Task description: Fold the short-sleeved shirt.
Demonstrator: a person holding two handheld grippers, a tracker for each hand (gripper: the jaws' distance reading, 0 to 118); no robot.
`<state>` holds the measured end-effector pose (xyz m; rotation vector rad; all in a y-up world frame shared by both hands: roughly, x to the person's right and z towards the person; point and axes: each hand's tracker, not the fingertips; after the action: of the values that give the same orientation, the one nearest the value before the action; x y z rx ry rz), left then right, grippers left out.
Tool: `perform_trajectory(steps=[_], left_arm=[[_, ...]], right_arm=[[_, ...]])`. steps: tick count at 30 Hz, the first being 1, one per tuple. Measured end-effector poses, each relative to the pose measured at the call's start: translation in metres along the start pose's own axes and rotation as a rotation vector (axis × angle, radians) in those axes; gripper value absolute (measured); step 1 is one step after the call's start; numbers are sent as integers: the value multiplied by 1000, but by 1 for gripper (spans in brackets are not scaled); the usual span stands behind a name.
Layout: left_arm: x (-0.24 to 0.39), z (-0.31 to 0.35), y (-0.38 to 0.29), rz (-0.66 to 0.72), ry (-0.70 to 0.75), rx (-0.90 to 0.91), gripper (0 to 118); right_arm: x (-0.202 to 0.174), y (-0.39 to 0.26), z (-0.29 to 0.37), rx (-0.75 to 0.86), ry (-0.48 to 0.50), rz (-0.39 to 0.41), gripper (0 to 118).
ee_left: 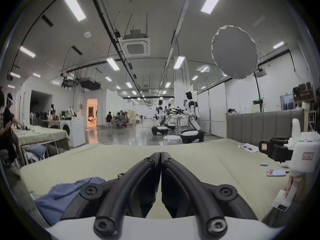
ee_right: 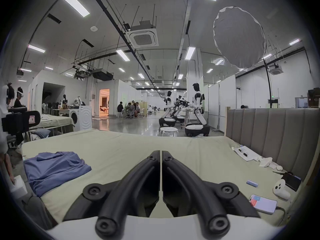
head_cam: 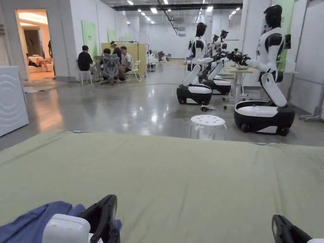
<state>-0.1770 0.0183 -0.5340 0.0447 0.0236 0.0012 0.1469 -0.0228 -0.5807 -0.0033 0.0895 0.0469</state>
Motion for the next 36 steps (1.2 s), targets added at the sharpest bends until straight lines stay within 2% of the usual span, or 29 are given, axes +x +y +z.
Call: perform_trajectory(steps=[3, 7, 14, 19, 25, 32, 34, 36], left_arm=[[-3, 1, -1, -9, 23, 5, 3], [-8, -1, 4, -31, 46, -11, 3], [-20, -12, 0, 21, 7, -53, 3], [-20, -9, -3, 31, 18, -44, 3], [-5, -2, 1, -85, 26, -28, 3], [-1, -5, 5, -98, 34, -31, 3], [0, -5, 7, -126, 36, -37, 3], [7, -8, 7, -260, 62, -50, 3]], right_arm=[[6, 2, -2, -46, 70, -45, 1], [4, 4, -3, -43, 59, -28, 0], [4, 14, 1, -15, 57, -4, 0], [1, 12, 4, -13, 50, 54, 0], [1, 6, 4, -14, 49, 37, 0], [10, 7, 2, -27, 26, 30, 0], [12, 8, 2, -30, 14, 59, 0], [10, 10, 2, -27, -5, 172, 0]])
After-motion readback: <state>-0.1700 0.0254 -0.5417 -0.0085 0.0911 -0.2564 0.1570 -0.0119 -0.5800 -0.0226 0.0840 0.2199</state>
